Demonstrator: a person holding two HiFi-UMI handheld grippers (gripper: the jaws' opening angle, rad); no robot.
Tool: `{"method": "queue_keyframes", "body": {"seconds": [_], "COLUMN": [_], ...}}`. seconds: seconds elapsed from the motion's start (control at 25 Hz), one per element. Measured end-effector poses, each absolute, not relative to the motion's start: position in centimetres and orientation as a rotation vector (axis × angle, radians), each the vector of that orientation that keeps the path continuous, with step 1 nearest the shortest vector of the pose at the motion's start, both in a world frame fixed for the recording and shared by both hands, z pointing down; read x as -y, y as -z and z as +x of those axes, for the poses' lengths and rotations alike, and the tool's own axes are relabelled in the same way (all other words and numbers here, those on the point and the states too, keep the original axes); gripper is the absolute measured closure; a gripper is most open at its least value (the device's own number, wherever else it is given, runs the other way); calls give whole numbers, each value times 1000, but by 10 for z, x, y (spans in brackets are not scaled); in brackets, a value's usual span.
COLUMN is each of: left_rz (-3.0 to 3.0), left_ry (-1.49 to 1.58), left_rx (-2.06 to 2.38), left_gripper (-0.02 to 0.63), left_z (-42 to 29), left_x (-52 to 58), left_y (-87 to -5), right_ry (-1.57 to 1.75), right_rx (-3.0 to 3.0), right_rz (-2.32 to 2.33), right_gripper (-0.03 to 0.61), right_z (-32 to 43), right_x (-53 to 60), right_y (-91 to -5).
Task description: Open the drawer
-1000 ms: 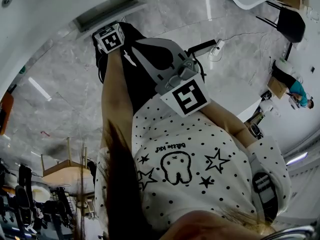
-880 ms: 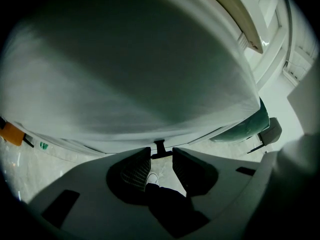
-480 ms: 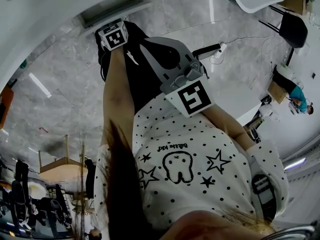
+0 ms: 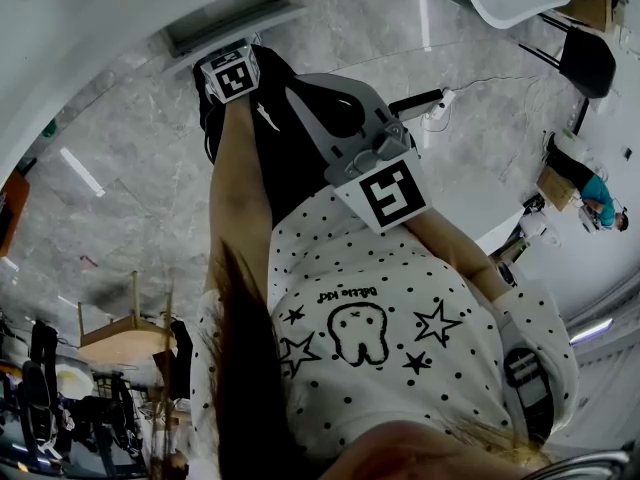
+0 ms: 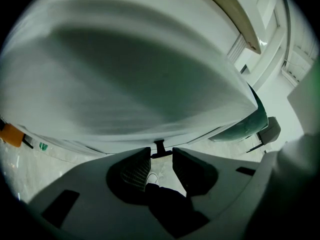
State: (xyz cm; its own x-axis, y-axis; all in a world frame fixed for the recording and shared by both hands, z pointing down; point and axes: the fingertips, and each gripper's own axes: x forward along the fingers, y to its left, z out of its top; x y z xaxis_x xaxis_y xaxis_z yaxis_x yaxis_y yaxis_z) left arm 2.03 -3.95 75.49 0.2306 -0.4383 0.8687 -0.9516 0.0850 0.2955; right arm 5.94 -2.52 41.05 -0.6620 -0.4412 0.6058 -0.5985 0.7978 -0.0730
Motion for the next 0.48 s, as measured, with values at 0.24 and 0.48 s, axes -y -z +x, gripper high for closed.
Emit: {"method": "queue_keyframes", "body": {"seconds": [0.24,0.48], "left_rz": [1541,1532], "left_ry": [-664,-649], "left_rx": [1367,1381], "left_gripper": [476,477], "left_z": [20,19], "left_x": [41,40], "left_y": [-752,-748], "right_ry": [-351,-358], "right_rx": [2406,2401], "right_rz": [758,766], "right_gripper": [565,566], "right_z": [59,60], "right_x": [27,26], "right_y": [-411,-410]}}
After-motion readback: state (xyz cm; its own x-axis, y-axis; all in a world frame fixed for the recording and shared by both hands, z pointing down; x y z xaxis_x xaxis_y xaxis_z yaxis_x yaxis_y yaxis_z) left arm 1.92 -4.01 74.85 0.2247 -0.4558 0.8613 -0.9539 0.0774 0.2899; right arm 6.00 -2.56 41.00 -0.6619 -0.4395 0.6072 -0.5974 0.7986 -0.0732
